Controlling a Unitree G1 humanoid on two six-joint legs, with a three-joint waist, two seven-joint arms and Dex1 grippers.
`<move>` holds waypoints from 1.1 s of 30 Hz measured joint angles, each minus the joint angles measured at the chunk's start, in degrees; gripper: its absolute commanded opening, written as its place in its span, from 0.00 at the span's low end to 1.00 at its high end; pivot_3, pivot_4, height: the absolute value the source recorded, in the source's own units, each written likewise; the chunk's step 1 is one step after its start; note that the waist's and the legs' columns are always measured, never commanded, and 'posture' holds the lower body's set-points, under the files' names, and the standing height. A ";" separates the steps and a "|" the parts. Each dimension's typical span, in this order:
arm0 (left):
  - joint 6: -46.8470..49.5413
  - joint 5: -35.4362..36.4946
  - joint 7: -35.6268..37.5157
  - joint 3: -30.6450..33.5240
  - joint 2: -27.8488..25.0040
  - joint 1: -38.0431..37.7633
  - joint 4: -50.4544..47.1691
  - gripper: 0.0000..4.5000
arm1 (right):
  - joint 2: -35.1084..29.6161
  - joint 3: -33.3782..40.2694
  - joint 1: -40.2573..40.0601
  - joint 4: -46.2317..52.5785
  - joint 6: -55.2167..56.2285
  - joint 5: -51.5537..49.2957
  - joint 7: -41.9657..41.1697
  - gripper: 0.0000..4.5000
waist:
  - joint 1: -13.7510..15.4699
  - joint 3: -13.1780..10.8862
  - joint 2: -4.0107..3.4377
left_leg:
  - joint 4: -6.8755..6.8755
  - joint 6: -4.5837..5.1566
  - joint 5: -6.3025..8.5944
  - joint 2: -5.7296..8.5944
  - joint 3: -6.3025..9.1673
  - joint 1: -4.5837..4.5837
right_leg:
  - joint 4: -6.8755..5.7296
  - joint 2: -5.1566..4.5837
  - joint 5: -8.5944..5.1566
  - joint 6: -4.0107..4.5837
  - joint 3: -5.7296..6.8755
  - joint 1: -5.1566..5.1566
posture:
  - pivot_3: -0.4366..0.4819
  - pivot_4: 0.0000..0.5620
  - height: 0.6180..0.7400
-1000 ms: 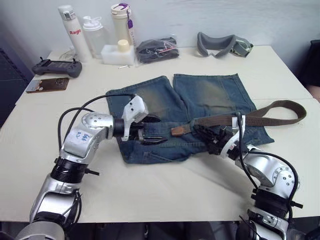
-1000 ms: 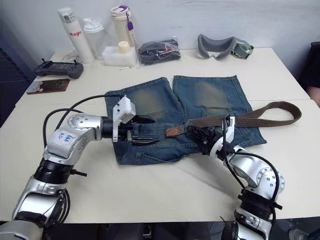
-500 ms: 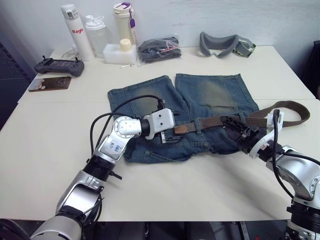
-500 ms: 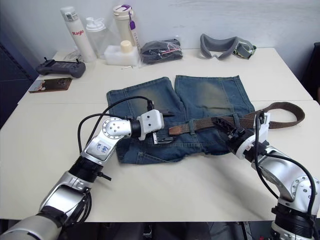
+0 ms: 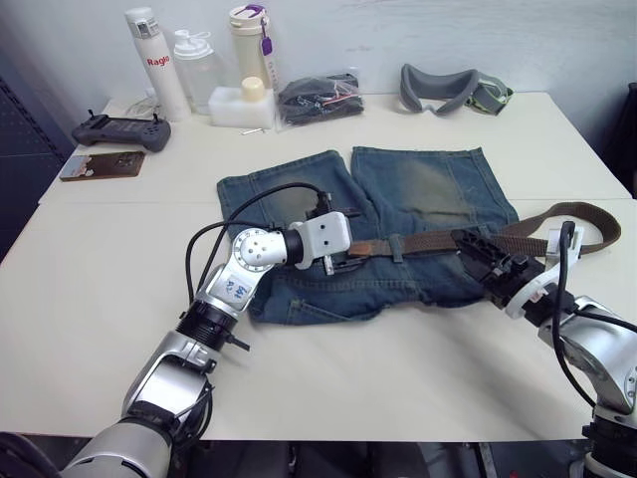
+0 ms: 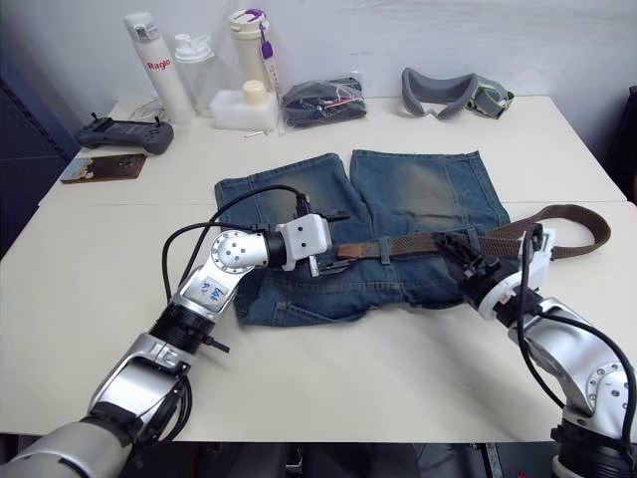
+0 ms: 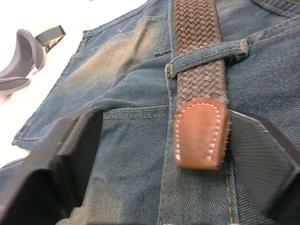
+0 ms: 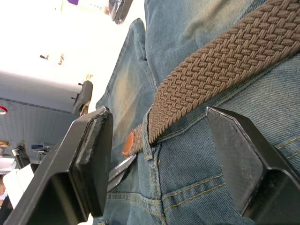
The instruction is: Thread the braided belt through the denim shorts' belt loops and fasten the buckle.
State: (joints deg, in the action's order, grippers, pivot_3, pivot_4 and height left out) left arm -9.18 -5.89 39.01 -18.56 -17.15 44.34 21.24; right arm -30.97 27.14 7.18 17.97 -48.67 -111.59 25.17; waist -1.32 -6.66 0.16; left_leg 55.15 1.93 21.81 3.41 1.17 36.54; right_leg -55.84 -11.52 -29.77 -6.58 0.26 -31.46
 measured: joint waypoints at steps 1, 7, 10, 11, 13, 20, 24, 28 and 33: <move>-0.37 -0.14 -0.30 0.17 -0.02 0.00 0.08 0.51 | -0.48 -0.13 -0.32 0.03 0.04 -0.01 -0.06 0.77 | 0.01 0.00 0.00 | 0.00 0.03 0.02 0.00 0.00 0.00 | 0.00 0.00 0.00 0.00 0.01 0.00 | 0.48 0.27 0.07; -2.15 -1.14 -0.98 0.83 -1.22 0.00 0.10 0.00 | -5.15 -2.01 -1.99 0.84 0.20 4.68 -3.06 0.35 | 0.03 0.00 0.00 | -0.01 0.04 0.02 0.00 0.05 -0.01 | 0.01 0.00 0.00 0.00 0.13 0.04 | 0.48 0.27 0.07; -2.34 -1.15 -0.99 0.93 -1.43 0.00 0.08 0.00 | -9.43 -3.91 -4.32 1.07 -0.23 14.19 -7.38 0.03 | 0.34 0.00 0.01 | -0.02 0.04 0.02 0.03 0.05 -0.05 | 0.05 0.00 0.00 -0.01 0.17 0.09 | 0.48 0.27 0.07; -2.36 -1.16 -0.99 1.12 -1.60 -0.01 0.06 0.00 | -10.70 -5.07 -5.14 1.08 -0.43 18.02 -8.75 0.01 | 0.37 -0.01 0.01 | -0.06 0.08 0.02 0.02 0.05 -0.09 | 0.11 0.02 0.01 -0.01 0.19 0.12 | 0.48 0.27 0.07; -2.36 -1.19 -0.98 1.75 -2.00 -0.02 -0.01 0.00 | -11.20 -7.26 -5.97 0.79 -0.40 24.49 -11.39 0.01 | 0.42 -0.02 0.04 | -0.08 0.17 0.01 0.02 0.06 -0.11 | 0.12 0.01 0.02 -0.03 0.24 0.14 | 0.48 0.27 0.07; -2.13 -1.77 0.14 2.65 -8.60 -1.94 -3.76 0.00 | -10.72 -10.93 -4.07 0.87 -0.31 35.38 -17.21 0.01 | -0.30 0.05 0.20 | -0.13 0.13 -0.02 -0.04 0.15 -0.31 | 0.11 -0.01 0.02 -0.04 0.37 0.23 | 0.48 0.27 0.07; -2.18 -1.86 1.35 6.28 -17.65 -6.31 -7.77 0.00 | -9.90 -11.12 -3.02 0.11 -1.30 37.62 -18.74 0.01 | -0.36 0.12 0.31 | -0.14 0.08 0.02 -0.06 0.31 -0.35 | 0.11 0.00 0.01 -0.02 0.43 0.17 | 0.48 0.27 0.07; -1.31 -2.02 1.96 10.05 -23.94 -9.90 -10.94 0.00 | -9.66 -10.86 -1.44 -1.44 -2.64 39.59 -20.25 0.01 | -0.18 0.25 0.45 | -0.11 0.03 0.10 0.01 0.46 -0.42 | 0.13 -0.01 -0.01 0.02 0.45 0.03 | 0.48 0.27 0.07; 4.20 0.65 3.37 10.89 -21.88 -13.92 -14.09 0.16 | -8.86 -10.70 1.56 -3.68 -4.16 41.71 -22.38 0.00 | 0.52 0.29 0.46 | -0.08 0.05 0.11 0.17 0.59 -0.37 | 0.11 -0.05 -0.01 0.02 0.42 0.01 | 0.48 0.27 0.07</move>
State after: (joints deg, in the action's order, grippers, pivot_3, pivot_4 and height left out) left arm -4.98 -5.24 42.38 -7.67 -39.04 30.42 7.15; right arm -39.83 16.44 8.74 14.29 -52.84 -69.88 2.78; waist -0.79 -6.37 0.61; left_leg 55.07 1.98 21.93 3.58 1.76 36.16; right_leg -55.73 -11.57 -29.78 -6.56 0.68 -31.45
